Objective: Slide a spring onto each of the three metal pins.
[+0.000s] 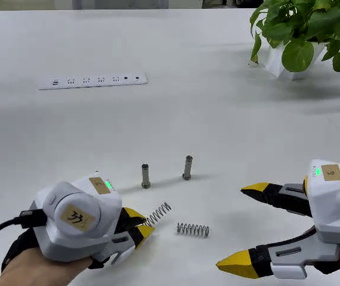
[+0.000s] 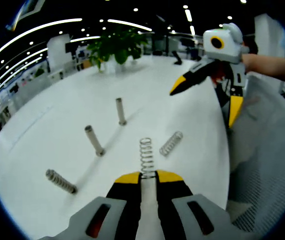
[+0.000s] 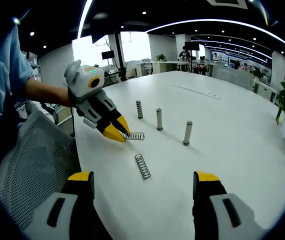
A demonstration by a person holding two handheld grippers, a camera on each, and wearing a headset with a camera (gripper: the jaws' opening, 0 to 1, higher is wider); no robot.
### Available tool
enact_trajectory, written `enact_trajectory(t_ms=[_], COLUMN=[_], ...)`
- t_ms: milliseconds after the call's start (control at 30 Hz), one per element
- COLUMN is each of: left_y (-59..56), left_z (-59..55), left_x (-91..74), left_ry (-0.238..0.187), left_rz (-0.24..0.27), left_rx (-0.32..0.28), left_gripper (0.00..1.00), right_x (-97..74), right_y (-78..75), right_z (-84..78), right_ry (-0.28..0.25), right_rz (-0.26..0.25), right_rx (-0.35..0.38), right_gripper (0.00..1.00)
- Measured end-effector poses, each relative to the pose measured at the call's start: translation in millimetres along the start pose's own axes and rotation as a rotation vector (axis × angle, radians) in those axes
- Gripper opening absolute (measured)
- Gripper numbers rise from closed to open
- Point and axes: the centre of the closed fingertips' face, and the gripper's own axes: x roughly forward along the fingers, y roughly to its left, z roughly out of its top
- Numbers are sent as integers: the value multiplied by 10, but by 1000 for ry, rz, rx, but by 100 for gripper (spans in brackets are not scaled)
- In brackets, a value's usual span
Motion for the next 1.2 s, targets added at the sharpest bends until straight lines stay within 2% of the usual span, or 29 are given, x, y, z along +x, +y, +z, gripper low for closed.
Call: enact_trajectory(t_ms=[100,133,200,333,433,500,567,633,733,833,1000,1200], left_y=[-47,-87,-166,-262,-333,-370,-442,-538,-580,-595,-650,-670], left_z=[68,109,171,182,204,222,270,314,341,347,353,365], left_x=[-36,-56,-76,-88,-89,-89,-92,-102,-105,-97,-99,-99], left_ry=[-32,-52,-81,-90,-107,-117,-144,-167,-178,-179,-184,-195], left_rz=[-10,-18,-40,-69,-86,-94,-123,-170,-187,-194,-219,-233], left_rx=[-2,2,41,57,70,73,86,119,125,134,160,169], left_gripper=[10,10,10,10,10,10,10,10,10,10,10,10], right_x=[22,37,58,85,101,115,125,123,111,104,114,79], right_y=[21,34,65,100,176,186,226,268,357,414,453,492], right_z=[52,116,206,297,301,313,338,355,376,389,330,307], right_ry=[-6,-23,-52,-59,-34,-31,-28,-23,-6,8,61,85], right_rz=[12,24,48,81,136,149,189,230,290,322,347,380], right_rx=[-9,1,16,13,5,6,28,42,68,59,55,80], right_gripper=[82,83,83,79,72,67,65,58,43,33,28,21])
